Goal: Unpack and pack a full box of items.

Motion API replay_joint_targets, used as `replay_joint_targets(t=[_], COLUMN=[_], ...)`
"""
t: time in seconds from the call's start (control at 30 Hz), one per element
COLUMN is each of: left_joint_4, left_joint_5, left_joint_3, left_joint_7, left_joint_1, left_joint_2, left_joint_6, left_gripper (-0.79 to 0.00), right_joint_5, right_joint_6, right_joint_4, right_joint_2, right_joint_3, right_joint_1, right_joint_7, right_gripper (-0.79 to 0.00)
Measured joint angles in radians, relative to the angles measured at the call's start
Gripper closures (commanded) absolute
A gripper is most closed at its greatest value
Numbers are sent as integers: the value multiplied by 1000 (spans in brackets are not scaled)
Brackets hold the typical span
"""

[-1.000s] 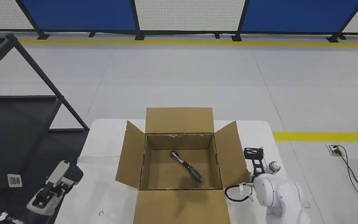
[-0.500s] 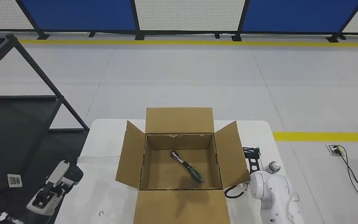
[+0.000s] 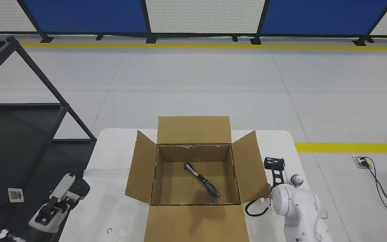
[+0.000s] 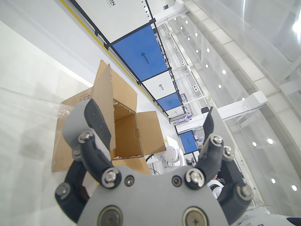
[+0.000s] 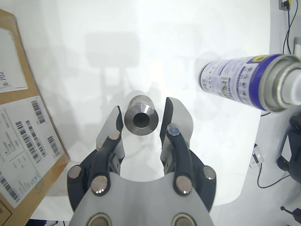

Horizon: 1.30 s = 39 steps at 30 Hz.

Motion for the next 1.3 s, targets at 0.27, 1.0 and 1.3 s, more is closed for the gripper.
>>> replay_joint_targets(t=[0.27, 1.0, 1.3], left_joint_4=[0, 0, 0], left_joint_5=[0, 0, 0], left_joint_3=[0, 0, 0], left_joint_7=[0, 0, 0], left_joint_1=[0, 0, 0], left_joint_2=[0, 0, 0], left_joint_6=[0, 0, 0], left_gripper=[-785, -785, -785], right_joint_5=[79, 183, 190], right_joint_6=[22, -113, -84], right_joint_4=[-305, -376, 44], right_joint_2=[8, -14, -51], right_joint_3=[101, -340, -514], right_joint_1=[-57, 171, 314], right_joint_7=[-52, -31, -13], right_gripper=[-372, -372, -382])
